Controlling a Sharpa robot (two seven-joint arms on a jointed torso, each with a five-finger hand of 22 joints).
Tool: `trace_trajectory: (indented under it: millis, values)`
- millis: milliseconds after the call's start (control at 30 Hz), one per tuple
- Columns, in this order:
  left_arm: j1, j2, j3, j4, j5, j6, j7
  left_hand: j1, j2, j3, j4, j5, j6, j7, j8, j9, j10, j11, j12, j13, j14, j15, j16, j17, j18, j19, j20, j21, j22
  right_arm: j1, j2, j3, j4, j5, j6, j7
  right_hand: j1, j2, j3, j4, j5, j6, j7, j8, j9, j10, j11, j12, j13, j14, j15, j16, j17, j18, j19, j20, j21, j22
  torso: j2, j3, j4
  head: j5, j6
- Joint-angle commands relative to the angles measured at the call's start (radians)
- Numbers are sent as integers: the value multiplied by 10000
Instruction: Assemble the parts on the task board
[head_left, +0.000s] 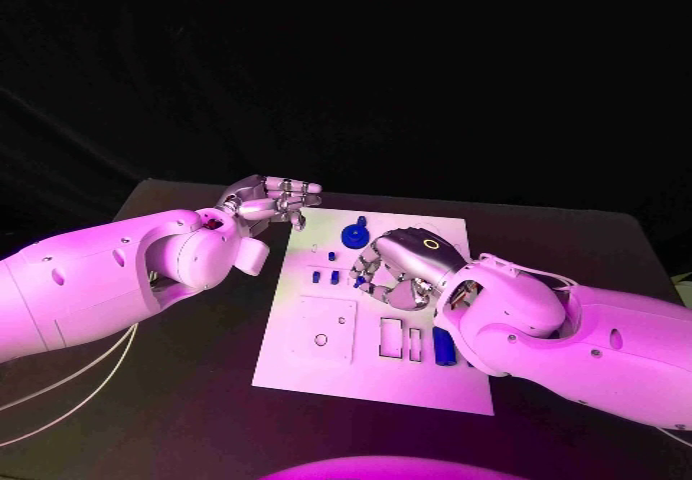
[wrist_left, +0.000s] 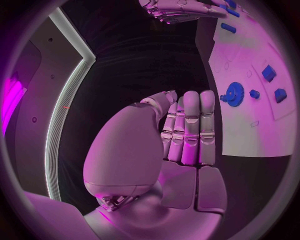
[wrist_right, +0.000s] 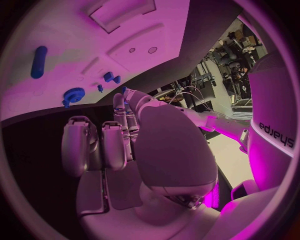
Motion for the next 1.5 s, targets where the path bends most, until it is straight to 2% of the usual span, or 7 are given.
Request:
trace_trajectory:
  millis: [33,133,300,567,800,1500]
  values:
    - [11,58,3,15,-27,84,61,44,47,-9,-76,-22,-51,43,-17,-12,-49,-12,57,12,20,38,23,-13,97,50,1,8,6,-177,213,-19,-192,118,129,188,-118,-16,76,12,21,74,17,-28,16,55,8,-71,6,437,-34,60,-6,-98,87,21,68,1713,10,-8,21,192,-101]
    - [12,103,3,4,-27,85,58,44,47,-9,-76,-22,-51,43,-17,-12,-49,-12,57,12,20,38,23,-13,97,50,1,8,6,-382,469,-49,-422,120,165,214,-130,-16,85,4,31,70,19,-32,17,53,9,-79,3,439,-33,65,-1,-98,89,21,71,1716,9,-3,10,349,-158]
    - [12,170,2,-2,-27,106,44,41,49,-13,-78,-22,-51,44,-16,-13,-51,-11,63,13,20,39,24,-15,95,55,2,11,10,-638,752,-86,-751,129,277,251,-179,-16,90,2,26,65,23,-40,20,53,15,-92,-1,439,-30,66,-3,-100,92,23,77,1722,7,3,14,480,-185]
    - [13,242,1,-31,-27,141,10,41,49,-13,-78,-22,-51,44,-15,-14,-51,-11,63,13,20,39,24,-15,95,56,2,12,11,-863,989,-112,-1061,170,426,273,-287,-14,87,3,-39,61,21,-53,28,60,18,-114,-7,437,-24,65,-13,-100,92,28,75,1728,10,3,1,684,-295]
    - [14,298,1,-68,-27,180,-6,41,49,-13,-78,-22,-51,44,-15,-14,-51,-11,63,13,20,39,24,-15,95,56,2,12,11,-936,1060,-131,-1196,159,737,237,-287,-9,97,-12,-27,60,17,-55,30,61,14,-119,-8,438,-25,70,-6,-101,94,28,80,1731,6,-5,9,749,-404]
    - [14,290,0,-88,-27,236,-50,30,50,-23,-78,-24,-53,47,-13,-16,-56,-7,73,15,17,43,26,-21,94,56,4,6,7,-1012,1148,-145,-1315,-25,749,-50,-314,-9,99,-25,-2,60,19,-59,33,64,15,-127,-10,438,-26,73,-5,-103,101,28,95,1740,6,1,4,766,-443]
